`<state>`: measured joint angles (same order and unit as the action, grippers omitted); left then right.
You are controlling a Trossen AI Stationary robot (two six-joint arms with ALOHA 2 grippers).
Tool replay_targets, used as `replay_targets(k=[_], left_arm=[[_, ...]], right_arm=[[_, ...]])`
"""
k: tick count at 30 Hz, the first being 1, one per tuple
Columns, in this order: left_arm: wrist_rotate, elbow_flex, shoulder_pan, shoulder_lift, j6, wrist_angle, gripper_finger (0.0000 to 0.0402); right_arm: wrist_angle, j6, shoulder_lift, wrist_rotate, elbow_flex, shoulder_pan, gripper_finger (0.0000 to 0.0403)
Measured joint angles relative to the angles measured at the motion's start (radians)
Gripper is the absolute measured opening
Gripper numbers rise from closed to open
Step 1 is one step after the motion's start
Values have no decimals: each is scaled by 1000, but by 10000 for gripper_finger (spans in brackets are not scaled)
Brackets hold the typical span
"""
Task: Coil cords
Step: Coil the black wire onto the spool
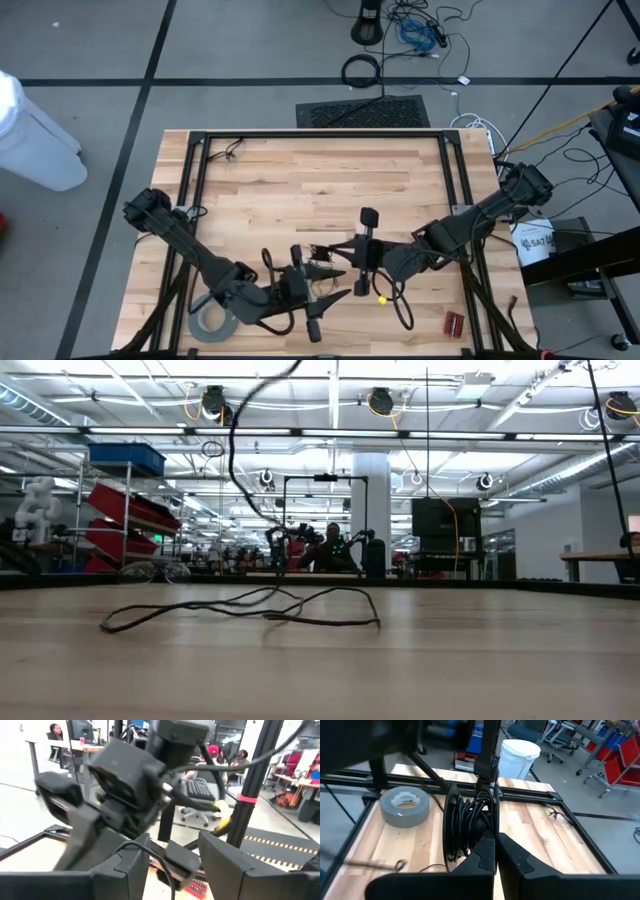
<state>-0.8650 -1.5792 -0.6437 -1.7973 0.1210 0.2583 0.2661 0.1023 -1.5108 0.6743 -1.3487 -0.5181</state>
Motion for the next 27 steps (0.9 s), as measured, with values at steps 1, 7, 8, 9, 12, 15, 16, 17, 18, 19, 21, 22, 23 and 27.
replay_targets(k=[1,7,8,9,12,15,16,17,18,19,21,22,23,27], left_arm=[[-1,-14,0,0,4,-26,175],[-2,-118,9,0,5,-218,175],[-2,-143,7,0,10,-269,175],[-2,-165,2,0,30,-324,175],[-3,-214,-16,0,100,-477,175],[-22,-228,-39,1,143,-568,169],[-29,-233,-47,1,153,-593,165],[-34,-241,-55,1,160,-614,159],[-41,-246,-63,1,162,-625,152],[-51,-252,-72,1,163,-634,145],[-68,-262,-89,1,163,-652,131],[-72,-269,-97,1,163,-665,124],[-72,-276,-104,1,163,-676,117],[-106,-299,-126,1,163,-705,76]], right_arm=[[0,1,0,0,0,-3,0],[0,10,0,-5,0,-25,0],[0,15,0,-13,0,-27,0],[0,19,0,-22,0,-28,0],[4,25,0,-26,0,-39,0],[9,27,0,-27,0,-42,0],[14,31,0,-27,0,-43,0],[20,33,0,-26,0,-43,0],[23,34,0,-26,0,-43,0],[27,36,0,-26,0,-45,0],[29,39,0,-26,0,-46,0],[29,39,0,-26,0,-46,0],[29,39,0,-26,0,-46,0],[28,35,0,-40,0,-47,0]])
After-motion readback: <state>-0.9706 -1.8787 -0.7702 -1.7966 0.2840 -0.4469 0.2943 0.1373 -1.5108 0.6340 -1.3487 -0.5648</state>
